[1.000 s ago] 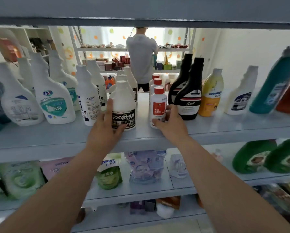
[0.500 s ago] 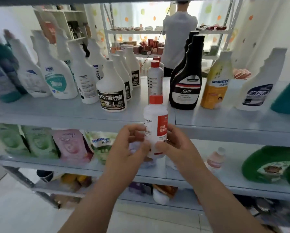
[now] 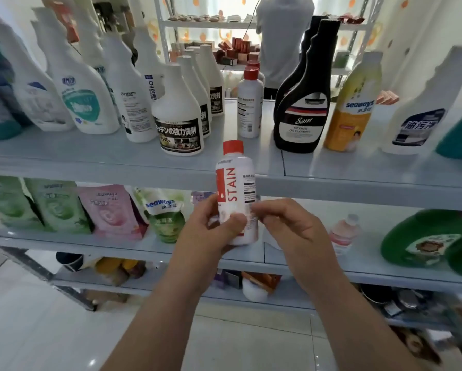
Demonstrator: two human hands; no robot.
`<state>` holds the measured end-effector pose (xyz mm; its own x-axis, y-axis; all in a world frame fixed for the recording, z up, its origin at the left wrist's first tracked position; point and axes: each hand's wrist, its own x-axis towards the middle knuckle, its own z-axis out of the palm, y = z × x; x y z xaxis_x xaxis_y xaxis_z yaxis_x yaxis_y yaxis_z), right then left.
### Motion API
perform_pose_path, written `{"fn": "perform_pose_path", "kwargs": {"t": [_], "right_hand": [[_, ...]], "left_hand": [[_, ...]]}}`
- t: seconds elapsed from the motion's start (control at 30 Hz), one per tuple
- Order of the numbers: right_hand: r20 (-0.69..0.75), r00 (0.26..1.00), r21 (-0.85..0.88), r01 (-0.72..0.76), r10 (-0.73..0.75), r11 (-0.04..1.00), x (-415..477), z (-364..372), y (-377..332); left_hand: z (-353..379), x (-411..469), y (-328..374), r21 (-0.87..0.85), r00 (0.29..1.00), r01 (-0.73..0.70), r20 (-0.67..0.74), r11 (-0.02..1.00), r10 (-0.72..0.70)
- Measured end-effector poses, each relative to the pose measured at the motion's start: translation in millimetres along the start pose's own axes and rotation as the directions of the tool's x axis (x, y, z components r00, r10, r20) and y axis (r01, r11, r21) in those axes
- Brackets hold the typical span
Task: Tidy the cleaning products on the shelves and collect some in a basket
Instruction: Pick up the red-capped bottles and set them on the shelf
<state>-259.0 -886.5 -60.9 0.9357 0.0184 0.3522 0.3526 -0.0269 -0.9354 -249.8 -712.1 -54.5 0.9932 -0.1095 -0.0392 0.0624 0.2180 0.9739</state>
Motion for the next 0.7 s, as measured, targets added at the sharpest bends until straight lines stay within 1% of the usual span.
{"fn": "perform_pose_path", "kwargs": {"t": [0.07,0.13,0.17,0.23,0.3,0.37,0.43,0.53,0.6,0.63,0.7], "right_hand": [[-0.016,0.998,0.092,-0.062,0.064,0.994,2.0,9.5,1.5],[0.019,0.995,0.058,-0.095,0.094,0.994,4.3,20.4,0.1],[0.04,0.994,0.036,-0.1,0.099,0.994,4.3,25.8,-0.3],[0.041,0.995,0.018,-0.089,0.088,0.996,3.7,37.9,-1.1],[-0.001,0.998,0.026,-0.056,0.056,0.998,1.2,49.6,-3.0],[-0.058,0.998,-0.002,-0.037,0.037,0.999,0.1,58.7,-3.5],[-0.099,0.994,-0.074,-0.046,0.039,0.996,0.4,65.6,-3.6],[-0.109,0.992,-0.109,-0.069,0.057,0.992,1.3,78.4,-6.4],[-0.11,0.99,-0.116,-0.105,0.093,0.988,1.7,87.0,-7.1],[-0.118,0.985,-0.097,-0.135,0.123,0.986,1.7,91.0,-6.2],[-0.146,0.967,-0.012,-0.214,0.21,0.977,0.2,97.8,-4.4]], "left_hand": [[-7.2,2.3,0.0,-0.139,0.997,0.065,0.04,0.988,-0.06],[-13.7,4.5,0.9,-0.247,0.992,0.127,0.054,0.961,-0.118],[-16.3,4.8,0.3,-0.268,0.989,0.144,0.068,0.953,-0.13],[-22.3,3.4,-0.8,-0.206,0.988,0.134,0.098,0.969,-0.115],[-30.8,0.7,1.0,-0.112,0.988,0.107,0.123,0.988,-0.093],[-42.1,-0.1,5.3,-0.142,0.982,0.127,0.158,0.982,-0.104],[-52.5,-3.1,13.3,-0.235,0.966,0.213,0.196,0.948,-0.169],[-64.2,-8.3,21.1,-0.345,0.916,0.365,0.3,0.864,-0.267],[-68.4,-12.0,24.7,-0.391,0.857,0.474,0.41,0.789,-0.312],[-70.9,-13.4,25.9,-0.413,0.816,0.543,0.466,0.732,-0.342],[-76.5,-15.0,27.6,-0.466,0.711,0.685,0.595,0.559,-0.375]]}}
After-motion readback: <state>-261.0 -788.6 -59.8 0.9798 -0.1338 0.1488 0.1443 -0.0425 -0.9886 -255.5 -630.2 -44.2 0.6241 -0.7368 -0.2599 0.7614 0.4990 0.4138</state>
